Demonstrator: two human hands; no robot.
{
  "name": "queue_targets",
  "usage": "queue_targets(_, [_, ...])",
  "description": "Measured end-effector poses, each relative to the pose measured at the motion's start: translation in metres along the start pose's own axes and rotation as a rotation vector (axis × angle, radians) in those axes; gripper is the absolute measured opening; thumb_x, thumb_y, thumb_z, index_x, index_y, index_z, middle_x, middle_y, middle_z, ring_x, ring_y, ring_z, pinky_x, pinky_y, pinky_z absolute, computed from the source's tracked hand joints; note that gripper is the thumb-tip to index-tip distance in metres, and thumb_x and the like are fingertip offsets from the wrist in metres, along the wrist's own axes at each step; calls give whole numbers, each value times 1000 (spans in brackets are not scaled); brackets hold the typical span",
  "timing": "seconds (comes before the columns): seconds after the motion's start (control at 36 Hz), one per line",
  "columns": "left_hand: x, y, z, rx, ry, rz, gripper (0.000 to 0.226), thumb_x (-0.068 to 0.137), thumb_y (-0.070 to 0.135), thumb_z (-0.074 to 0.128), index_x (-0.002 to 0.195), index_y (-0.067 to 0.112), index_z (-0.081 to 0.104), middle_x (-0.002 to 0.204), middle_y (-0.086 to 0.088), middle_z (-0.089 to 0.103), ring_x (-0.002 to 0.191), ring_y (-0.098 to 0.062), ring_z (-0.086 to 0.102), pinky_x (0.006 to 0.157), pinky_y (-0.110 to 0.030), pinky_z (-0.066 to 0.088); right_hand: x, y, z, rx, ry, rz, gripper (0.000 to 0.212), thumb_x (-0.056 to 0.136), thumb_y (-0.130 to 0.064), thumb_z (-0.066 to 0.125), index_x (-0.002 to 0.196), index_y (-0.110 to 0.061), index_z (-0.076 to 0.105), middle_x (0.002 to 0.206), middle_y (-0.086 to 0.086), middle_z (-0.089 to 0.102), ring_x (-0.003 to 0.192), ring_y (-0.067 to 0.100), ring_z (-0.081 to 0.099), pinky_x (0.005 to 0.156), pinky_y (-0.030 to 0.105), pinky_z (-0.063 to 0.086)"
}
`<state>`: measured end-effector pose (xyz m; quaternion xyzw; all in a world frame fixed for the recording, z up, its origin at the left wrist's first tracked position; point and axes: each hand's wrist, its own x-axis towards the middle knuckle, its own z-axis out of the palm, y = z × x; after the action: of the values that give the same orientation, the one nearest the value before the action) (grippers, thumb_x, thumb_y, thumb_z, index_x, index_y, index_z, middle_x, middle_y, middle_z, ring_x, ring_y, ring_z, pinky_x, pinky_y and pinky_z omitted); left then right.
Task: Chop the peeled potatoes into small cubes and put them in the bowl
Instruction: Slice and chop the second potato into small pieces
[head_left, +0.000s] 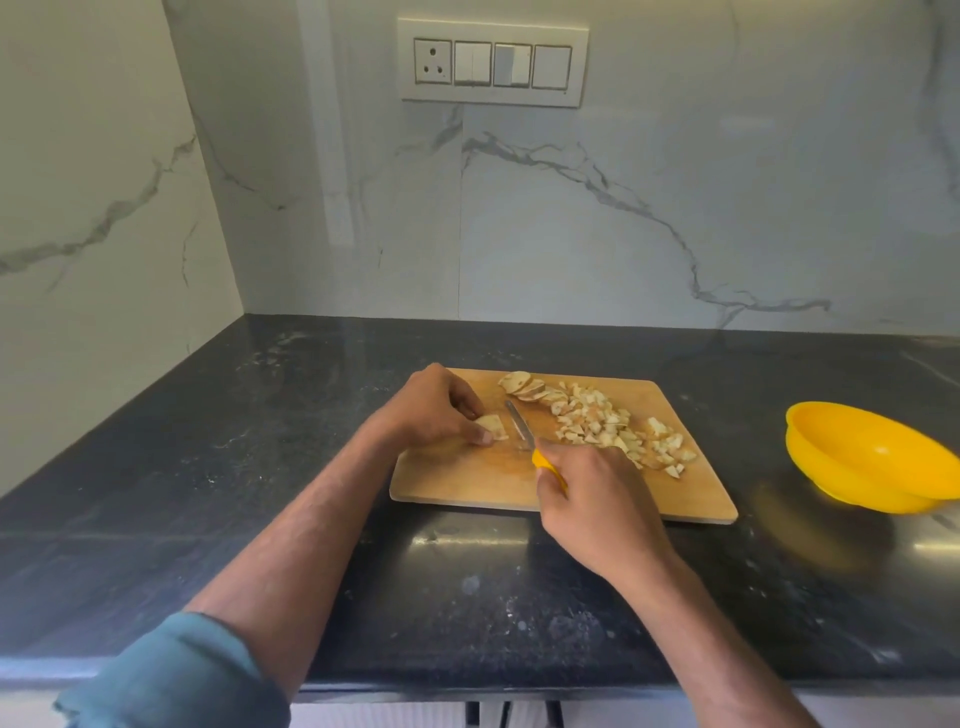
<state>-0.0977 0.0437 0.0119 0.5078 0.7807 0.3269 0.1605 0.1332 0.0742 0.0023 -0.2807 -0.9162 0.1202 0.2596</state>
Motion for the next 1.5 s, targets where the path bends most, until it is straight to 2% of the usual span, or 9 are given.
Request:
queue_targets(0.14, [0,-1,0,9,27,-5,27,67,29,95,88,19,83,84,6,75,83,-12,67,79,-31,58,19,-12,7,6,-12,5,36,100,-25,53,134,-22,64,79,-3,68,47,-3,38,37,13,27])
queue_targets(0.31, [0,2,2,14,46,-15,30,67,28,95,91,16,82,83,7,73,83,-7,64,74,-22,52,29,-17,18,-12,-38,33,32,100,-29,52,129,-23,65,77,-8,63,58,3,53,46,17,31])
queue_targets(0.47, [2,3,5,15,64,-51,30,67,26,95,92,16,82,83,8,73,86,-6,63,85,-28,51,30,-20,17,-70,-71,31,32,100,-26,50,129,-22,64,68,-10,52,54,0,45,45,19,27])
queue_targets(0.69, [1,6,6,31,80,-58,27,69,24,94,91,14,82,85,5,73,86,-9,65,81,-28,52,15,-20,11,-102,-134,19,28,98,-19,47,117,-13,68,74,-7,54,57,3,45,46,20,23])
queue_targets(0.89, [0,6,5,30,45,-69,27,73,24,92,96,15,81,91,4,73,89,-12,65,83,-28,52,-9,-10,-10,-92,-136,7,42,99,-21,48,141,-21,56,64,-18,32,51,0,34,45,17,18])
queue_targets(1.0, [-2,5,1,39,2,-36,27,77,25,89,101,16,80,92,7,71,91,-11,65,84,-26,51,-16,2,-13,-44,-98,46,42,96,-22,52,137,-27,60,59,-17,44,45,3,35,43,17,20])
queue_targets(1.11, [-3,2,-5,49,-35,-14,28,79,24,87,106,17,80,97,8,71,92,-10,63,86,-25,50,-13,7,-11,36,-65,51,39,95,-20,55,132,-25,65,86,-11,74,45,2,40,43,15,24])
queue_targets(1.33, [-4,2,-6,33,-7,-21,16,72,22,92,84,19,82,80,5,76,89,-12,70,87,-28,56,17,-11,2,59,-35,37,32,99,-23,53,126,-20,69,53,-16,40,41,3,39,38,16,33])
queue_targets(1.5, [-2,3,-5,33,-3,-29,16,71,23,93,81,17,82,78,5,77,91,-12,70,94,-31,55,29,-20,18,34,-13,49,36,100,-29,51,133,-22,63,91,-5,72,60,7,54,46,17,30])
